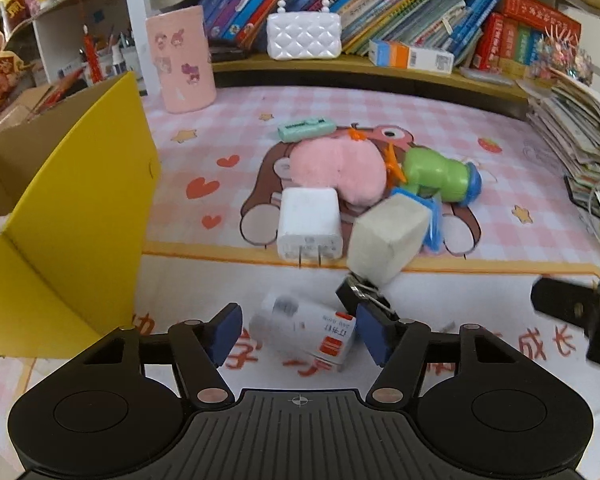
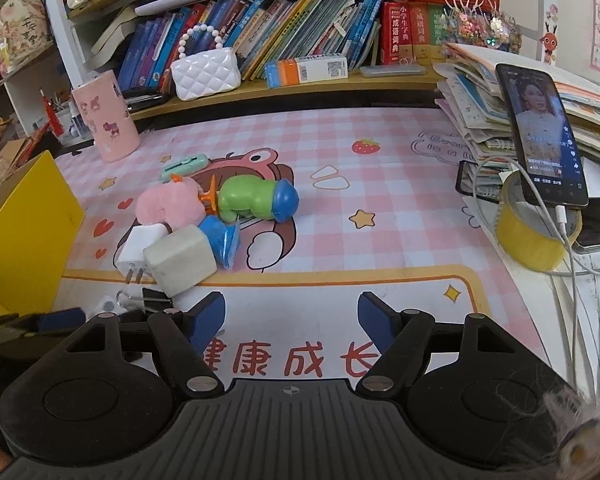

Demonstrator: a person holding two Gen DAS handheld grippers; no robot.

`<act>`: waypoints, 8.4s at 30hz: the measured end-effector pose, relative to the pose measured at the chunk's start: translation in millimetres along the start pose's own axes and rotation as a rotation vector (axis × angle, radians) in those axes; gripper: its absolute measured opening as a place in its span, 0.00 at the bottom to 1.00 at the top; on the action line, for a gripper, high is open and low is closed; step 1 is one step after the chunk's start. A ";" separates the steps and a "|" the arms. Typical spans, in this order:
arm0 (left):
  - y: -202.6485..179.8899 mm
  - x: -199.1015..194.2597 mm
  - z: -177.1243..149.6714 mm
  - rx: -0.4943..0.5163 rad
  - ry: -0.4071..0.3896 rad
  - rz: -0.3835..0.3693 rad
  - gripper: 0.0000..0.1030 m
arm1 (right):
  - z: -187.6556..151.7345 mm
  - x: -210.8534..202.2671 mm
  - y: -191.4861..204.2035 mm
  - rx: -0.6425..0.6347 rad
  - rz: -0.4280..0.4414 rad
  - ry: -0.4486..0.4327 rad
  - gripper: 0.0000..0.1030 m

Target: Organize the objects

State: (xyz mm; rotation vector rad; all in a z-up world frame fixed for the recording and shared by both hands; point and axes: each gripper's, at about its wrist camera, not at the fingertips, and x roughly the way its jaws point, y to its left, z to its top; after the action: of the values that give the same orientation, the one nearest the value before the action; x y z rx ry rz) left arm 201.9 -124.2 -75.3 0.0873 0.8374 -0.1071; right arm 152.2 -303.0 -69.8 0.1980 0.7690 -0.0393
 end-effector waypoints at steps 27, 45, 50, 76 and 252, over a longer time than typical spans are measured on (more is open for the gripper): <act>53.6 -38.5 -35.2 -0.081 0.021 -0.009 0.51 | -11.7 18.1 34.7 -0.115 0.142 0.067 0.70; 83.2 -81.7 -58.4 -0.194 0.023 0.027 0.51 | -22.1 63.8 113.0 -0.588 0.171 -0.063 0.13; 85.9 -84.1 -59.8 -0.201 0.013 0.011 0.51 | -16.4 49.9 104.0 -0.523 0.167 -0.076 0.02; 135.0 -120.5 -89.4 -0.181 -0.043 -0.128 0.50 | -62.5 -58.2 114.4 -0.176 0.128 0.030 0.02; 304.5 -214.0 -131.4 -0.218 -0.244 0.159 0.91 | -107.2 -138.8 290.1 -0.194 0.106 -0.182 0.70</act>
State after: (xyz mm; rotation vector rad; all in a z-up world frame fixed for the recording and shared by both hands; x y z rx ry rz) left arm 2.2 206.1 7.2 -0.0640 0.5920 0.1220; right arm 10.0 -3.0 -1.2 0.0493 0.5762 0.1166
